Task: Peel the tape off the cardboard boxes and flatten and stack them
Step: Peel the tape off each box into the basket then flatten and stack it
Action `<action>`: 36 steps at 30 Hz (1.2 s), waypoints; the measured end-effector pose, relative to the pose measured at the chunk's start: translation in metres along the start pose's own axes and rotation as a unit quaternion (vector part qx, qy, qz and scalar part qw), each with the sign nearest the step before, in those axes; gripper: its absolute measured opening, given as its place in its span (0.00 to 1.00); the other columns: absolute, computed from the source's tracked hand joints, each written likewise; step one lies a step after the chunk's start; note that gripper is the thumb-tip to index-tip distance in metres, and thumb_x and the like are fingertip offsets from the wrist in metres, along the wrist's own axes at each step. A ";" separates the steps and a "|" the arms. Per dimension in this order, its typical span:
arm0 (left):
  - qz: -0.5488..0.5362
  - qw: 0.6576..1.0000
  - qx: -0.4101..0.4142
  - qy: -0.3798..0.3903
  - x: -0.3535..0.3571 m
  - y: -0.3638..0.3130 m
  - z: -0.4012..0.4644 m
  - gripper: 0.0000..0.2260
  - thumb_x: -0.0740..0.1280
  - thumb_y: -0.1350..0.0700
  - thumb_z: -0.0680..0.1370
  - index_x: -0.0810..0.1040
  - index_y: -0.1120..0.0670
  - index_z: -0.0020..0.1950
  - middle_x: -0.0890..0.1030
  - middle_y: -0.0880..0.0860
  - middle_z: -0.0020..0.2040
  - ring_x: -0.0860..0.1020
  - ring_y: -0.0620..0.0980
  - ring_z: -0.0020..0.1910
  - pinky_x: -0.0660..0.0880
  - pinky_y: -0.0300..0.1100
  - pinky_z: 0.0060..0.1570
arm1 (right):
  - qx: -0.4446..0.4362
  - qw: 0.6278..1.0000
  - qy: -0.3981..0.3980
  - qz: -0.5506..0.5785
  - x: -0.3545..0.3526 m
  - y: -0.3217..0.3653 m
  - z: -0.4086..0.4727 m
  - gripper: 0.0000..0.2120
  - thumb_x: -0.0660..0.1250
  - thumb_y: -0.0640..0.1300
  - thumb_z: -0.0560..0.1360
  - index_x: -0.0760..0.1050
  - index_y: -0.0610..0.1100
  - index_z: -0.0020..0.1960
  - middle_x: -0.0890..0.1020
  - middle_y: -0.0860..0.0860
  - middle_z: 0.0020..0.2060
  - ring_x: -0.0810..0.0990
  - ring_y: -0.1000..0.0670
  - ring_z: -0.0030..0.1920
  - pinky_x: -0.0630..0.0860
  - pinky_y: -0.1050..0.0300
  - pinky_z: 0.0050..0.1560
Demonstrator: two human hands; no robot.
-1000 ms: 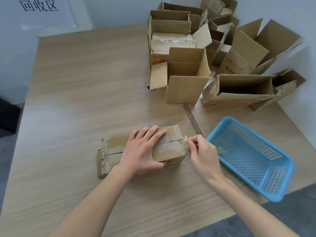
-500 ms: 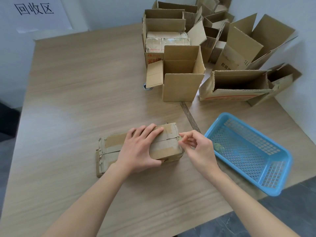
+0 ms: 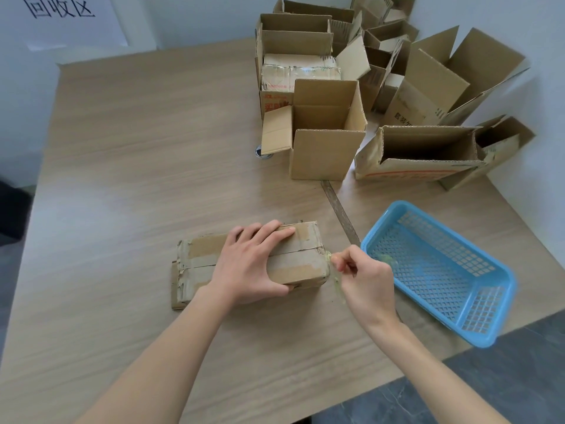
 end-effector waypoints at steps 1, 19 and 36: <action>0.000 1.000 0.001 -0.001 0.000 0.000 0.000 0.48 0.69 0.27 0.58 0.62 0.36 0.77 0.67 0.41 0.75 0.68 0.48 0.70 0.58 0.49 0.71 | 0.033 0.999 -0.010 0.016 0.002 0.000 -0.002 0.23 0.70 0.25 0.68 0.68 0.52 0.35 0.81 0.57 0.32 0.77 0.55 0.33 0.71 0.66 0.36; -0.008 0.998 -0.055 0.000 -0.004 0.006 0.012 0.48 0.68 0.27 0.60 0.61 0.37 0.78 0.64 0.42 0.78 0.66 0.51 0.72 0.57 0.53 0.72 | -0.087 0.995 -0.032 -0.030 -0.057 -0.001 -0.078 0.11 0.73 0.34 0.76 0.80 0.50 0.49 0.83 0.60 0.42 0.80 0.63 0.44 0.73 0.71 0.47; -0.013 0.998 -0.055 0.000 -0.001 0.001 0.010 0.48 0.68 0.27 0.59 0.63 0.39 0.78 0.64 0.42 0.78 0.65 0.51 0.74 0.57 0.56 0.73 | 0.063 0.983 0.061 -0.159 -0.070 -0.134 0.037 0.07 0.70 0.34 0.78 0.86 0.39 0.54 0.87 0.45 0.50 0.85 0.42 0.53 0.78 0.50 0.55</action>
Point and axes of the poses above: each hand's wrist, its own z-axis towards the middle knuckle, its own x-axis out of the palm, y = z × x, the point moved 1 cm from there along z, towards the middle knuckle
